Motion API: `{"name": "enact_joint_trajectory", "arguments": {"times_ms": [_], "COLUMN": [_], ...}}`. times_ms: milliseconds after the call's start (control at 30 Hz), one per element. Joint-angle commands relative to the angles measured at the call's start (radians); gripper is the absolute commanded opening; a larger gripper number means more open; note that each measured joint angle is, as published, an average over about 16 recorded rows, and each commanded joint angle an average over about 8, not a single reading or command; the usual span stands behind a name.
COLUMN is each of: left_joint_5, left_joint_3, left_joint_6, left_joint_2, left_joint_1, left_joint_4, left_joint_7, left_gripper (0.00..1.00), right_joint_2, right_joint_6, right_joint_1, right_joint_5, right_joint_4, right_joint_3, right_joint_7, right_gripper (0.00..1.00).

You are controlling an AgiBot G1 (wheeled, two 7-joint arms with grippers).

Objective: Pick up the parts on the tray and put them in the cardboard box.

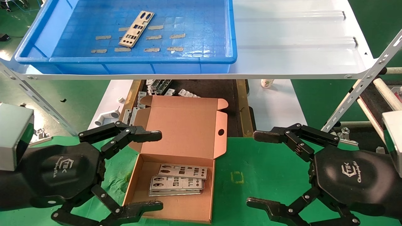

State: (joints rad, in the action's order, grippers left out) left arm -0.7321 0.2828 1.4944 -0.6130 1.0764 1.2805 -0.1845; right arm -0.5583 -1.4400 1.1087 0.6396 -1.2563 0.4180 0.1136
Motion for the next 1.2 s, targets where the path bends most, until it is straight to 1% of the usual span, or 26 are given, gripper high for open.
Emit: {"name": "enact_joint_trajectory", "arguments": {"times_ms": [33,1200], "left_joint_5": [0.0,0.0], "left_joint_3": [0.0,0.0], "left_joint_6": [0.0,0.0], "left_joint_2": [0.0,0.0], "left_joint_1": [0.0,0.0], "left_joint_4": [0.0,0.0], "left_joint_7": [0.0,0.0], "left_gripper": [1.0,1.0], "right_joint_2": [0.0,0.0], "right_joint_6": [0.0,0.0], "right_joint_1": [0.0,0.0], "right_joint_5": [0.0,0.0], "right_joint_4": [0.0,0.0], "right_joint_3": [0.0,0.0], "right_joint_7": [0.0,0.0], "right_gripper": [1.0,1.0]}}
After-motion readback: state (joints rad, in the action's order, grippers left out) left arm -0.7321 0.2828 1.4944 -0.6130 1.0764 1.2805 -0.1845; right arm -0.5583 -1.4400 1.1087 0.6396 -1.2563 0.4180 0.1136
